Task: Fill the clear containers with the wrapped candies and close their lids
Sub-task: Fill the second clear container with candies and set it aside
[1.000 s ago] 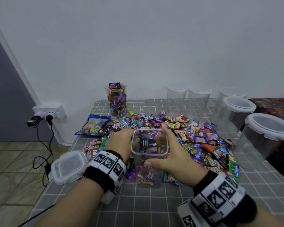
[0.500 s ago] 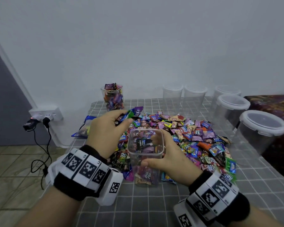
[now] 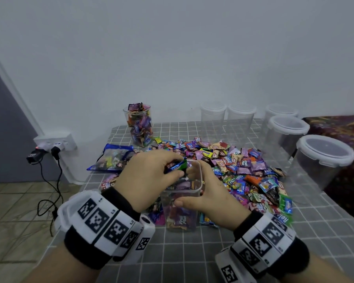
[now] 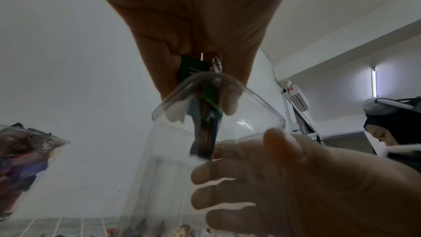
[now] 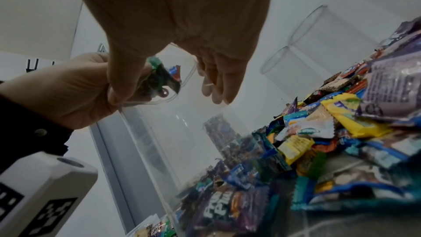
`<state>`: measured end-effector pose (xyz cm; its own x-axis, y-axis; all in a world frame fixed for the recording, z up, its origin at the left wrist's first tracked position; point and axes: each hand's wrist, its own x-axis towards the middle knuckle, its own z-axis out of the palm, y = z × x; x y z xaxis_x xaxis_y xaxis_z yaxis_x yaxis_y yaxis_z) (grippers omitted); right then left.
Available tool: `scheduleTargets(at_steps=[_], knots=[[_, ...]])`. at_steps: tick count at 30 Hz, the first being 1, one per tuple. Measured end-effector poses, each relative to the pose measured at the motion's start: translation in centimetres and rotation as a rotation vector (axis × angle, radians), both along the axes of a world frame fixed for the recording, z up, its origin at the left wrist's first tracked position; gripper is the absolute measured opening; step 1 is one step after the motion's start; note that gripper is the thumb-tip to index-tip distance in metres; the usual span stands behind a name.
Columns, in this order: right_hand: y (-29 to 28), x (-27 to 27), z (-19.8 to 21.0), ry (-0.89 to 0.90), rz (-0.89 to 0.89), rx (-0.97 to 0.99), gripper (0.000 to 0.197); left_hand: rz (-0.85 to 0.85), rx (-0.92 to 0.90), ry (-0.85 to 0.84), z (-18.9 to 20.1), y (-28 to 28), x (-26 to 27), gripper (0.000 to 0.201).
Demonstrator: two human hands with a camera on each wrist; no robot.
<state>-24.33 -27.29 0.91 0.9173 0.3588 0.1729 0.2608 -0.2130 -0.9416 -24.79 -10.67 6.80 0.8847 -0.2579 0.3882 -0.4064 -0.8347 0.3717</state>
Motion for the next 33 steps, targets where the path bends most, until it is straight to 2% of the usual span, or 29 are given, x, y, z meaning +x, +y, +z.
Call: scheduleTargets(at_steps=[7,13,15,17,18,20,22,24,28,29,31,33], knots=[[0.1,0.2,-0.3,0.002,-0.007,0.019,0.071,-0.029,-0.016,-0.006,-0.3,-0.4,0.0,0.036],[0.1,0.1,-0.3,-0.011,0.002,0.015,0.069,-0.089,-0.162,-0.058,-1.2,-0.1,0.3,0.036],[0.0,0.0,-0.6,-0.071,-0.03,-0.077,0.08,-0.099,-0.189,-0.098,-1.5,0.3,0.4,0.037],[-0.6,-0.2,-1.0,-0.203,-0.055,-0.304,0.101,-0.088,-0.222,-0.145,-1.7,0.9,0.6,0.038],[-1.2,-0.5,-0.9,-0.229,-0.058,-0.392,0.104,-0.073,-0.242,-0.159,-1.9,1.3,0.7,0.038],[-2.8,-0.8,-0.6,-0.217,-0.016,-0.584,0.094,-0.03,-0.285,-0.171,-2.3,2.1,0.9,0.038],[-4.9,-0.8,-0.1,-0.204,0.061,-0.815,0.069,0.009,-0.327,-0.155,-2.9,2.8,1.3,0.038],[-6.7,-0.7,0.6,-0.128,0.108,-0.952,0.041,0.044,-0.35,-0.122,-3.4,3.3,1.6,0.039],[-9.0,-0.3,0.8,0.051,0.189,-1.147,0.013,0.083,-0.406,-0.066,-4.6,3.6,2.3,0.014],[-9.2,-0.2,0.6,0.135,0.23,-1.16,0.007,0.093,-0.417,-0.049,-4.9,3.6,2.4,0.011],[-9.3,-0.1,0.1,0.304,0.316,-1.164,0.009,0.118,-0.435,0.005,-5.6,3.7,2.8,0.011],[-9.0,0.2,-0.4,0.368,0.359,-1.189,0.01,0.147,-0.442,0.076,-6.3,4.1,3.4,0.011]])
